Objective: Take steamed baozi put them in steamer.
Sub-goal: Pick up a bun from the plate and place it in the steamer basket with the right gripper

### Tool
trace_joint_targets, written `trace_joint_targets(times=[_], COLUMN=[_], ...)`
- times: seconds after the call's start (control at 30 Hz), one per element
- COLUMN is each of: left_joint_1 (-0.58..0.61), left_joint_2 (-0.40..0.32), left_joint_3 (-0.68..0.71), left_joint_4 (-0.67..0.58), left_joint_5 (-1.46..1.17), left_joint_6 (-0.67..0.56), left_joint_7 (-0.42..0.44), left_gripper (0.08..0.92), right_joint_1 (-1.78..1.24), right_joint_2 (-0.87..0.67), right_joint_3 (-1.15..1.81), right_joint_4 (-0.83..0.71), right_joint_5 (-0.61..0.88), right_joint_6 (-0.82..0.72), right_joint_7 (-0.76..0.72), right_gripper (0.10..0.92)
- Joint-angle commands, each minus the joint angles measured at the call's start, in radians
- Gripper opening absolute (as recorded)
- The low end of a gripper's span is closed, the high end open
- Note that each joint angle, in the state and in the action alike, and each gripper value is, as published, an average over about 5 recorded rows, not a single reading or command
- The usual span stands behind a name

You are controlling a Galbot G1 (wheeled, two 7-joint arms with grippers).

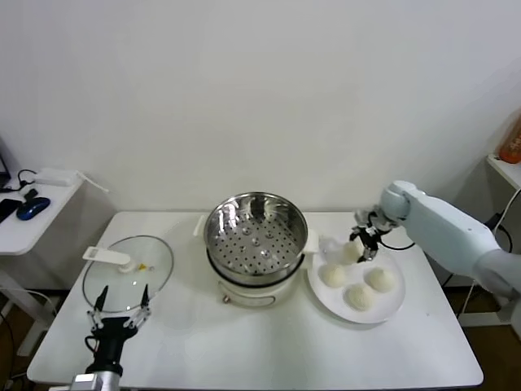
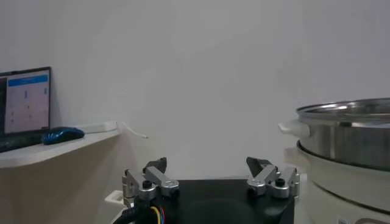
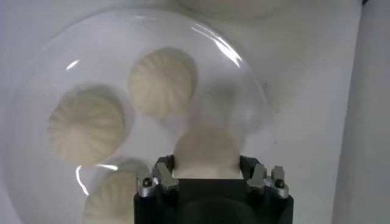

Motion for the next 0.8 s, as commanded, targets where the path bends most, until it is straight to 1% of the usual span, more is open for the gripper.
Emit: trace_joint_targets(times=[0.03,0.17,0.37,0.53,0.8], left_joint_1=[0.001,0.007,0.023,0.031,0.029], left_joint_2=[0.001,0.002,0.008,0.010,0.006], left_joint_3=[0.000,0.000,-0.001,-0.003,-0.005], left_joint_4=[0.000,0.000,0.006,0.004,-0.015], left_joint_5=[0.000,-0.003,-0.013,-0.017,-0.013], left_joint_6=[-0.001,-0.005,-0.017,-0.020,-0.011], left_joint_7=[0.000,0.000,-0.003,-0.005,-0.005], left_gripper=[0.823,0.823,0.823,0.823,0.823], right_joint_1=[0.199,0.303,0.440,0.533,0.532], right_joint_2=[-0.120,-0.148,-0.125,-0.024,0.190], right_joint_3=[-0.082,-0.122,-0.184,-0.220,-0.233], right_joint_4=[0.313,0.408,0.449,0.433,0.354], right_joint_5=[-0.098,-0.062,0.030,0.067,0.029], right_joint_6=[0.120,0.138,0.143,0.162,0.201], right_joint_7=[-0.011,-0.014,-0.014,-0.017,-0.021], right_gripper=[0.679,0.671,0.677,0.679,0.679])
